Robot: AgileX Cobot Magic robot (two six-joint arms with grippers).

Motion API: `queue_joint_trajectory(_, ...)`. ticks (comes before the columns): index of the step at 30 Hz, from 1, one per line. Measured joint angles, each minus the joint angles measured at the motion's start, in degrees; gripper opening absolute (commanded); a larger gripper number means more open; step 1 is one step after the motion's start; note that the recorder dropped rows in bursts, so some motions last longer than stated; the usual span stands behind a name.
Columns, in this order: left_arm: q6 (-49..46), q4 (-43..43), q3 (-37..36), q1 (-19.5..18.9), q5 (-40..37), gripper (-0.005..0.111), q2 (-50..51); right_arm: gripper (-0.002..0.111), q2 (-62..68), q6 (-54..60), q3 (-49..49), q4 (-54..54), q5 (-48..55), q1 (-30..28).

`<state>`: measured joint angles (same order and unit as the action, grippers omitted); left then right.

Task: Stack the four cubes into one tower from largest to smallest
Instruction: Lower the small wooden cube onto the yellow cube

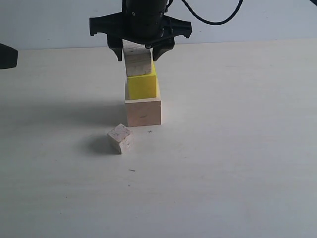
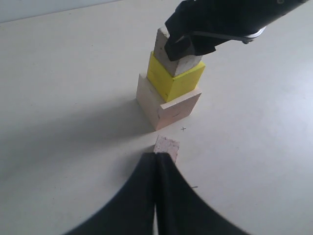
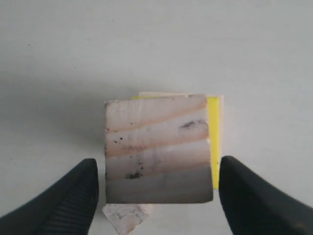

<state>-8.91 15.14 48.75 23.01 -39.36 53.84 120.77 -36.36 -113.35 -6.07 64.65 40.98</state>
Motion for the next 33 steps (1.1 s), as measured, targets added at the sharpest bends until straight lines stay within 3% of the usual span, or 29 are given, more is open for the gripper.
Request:
queue_joint_trajectory(19,0.00,0.00,0.00,0.00,0.00,0.000,0.00,0.068,0.22,-2.40,0.00,-2.70,-1.69,0.00)
queue_joint_trajectory(21,0.00,0.00,0.00,0.00,0.00,0.000,0.00,0.062,0.22,-2.40,0.00,-2.70,-2.37,0.00)
queue_joint_trajectory(25,0.00,0.00,0.00,0.00,0.00,0.000,0.00,0.025,0.22,-2.40,0.00,-2.70,-2.81,0.00)
queue_joint_trajectory(27,0.00,0.00,0.00,0.00,0.00,0.000,0.00,0.013,0.22,-2.20,0.00,-2.70,-2.81,0.00)
queue_joint_trajectory(29,0.00,0.00,0.00,0.00,0.00,0.000,0.00,0.007,0.22,-1.65,0.00,-2.70,-2.81,0.00)
queue_joint_trajectory(33,0.00,0.00,0.00,0.00,0.00,0.000,0.00,0.007,0.22,-1.30,0.00,-2.70,-2.36,0.00)
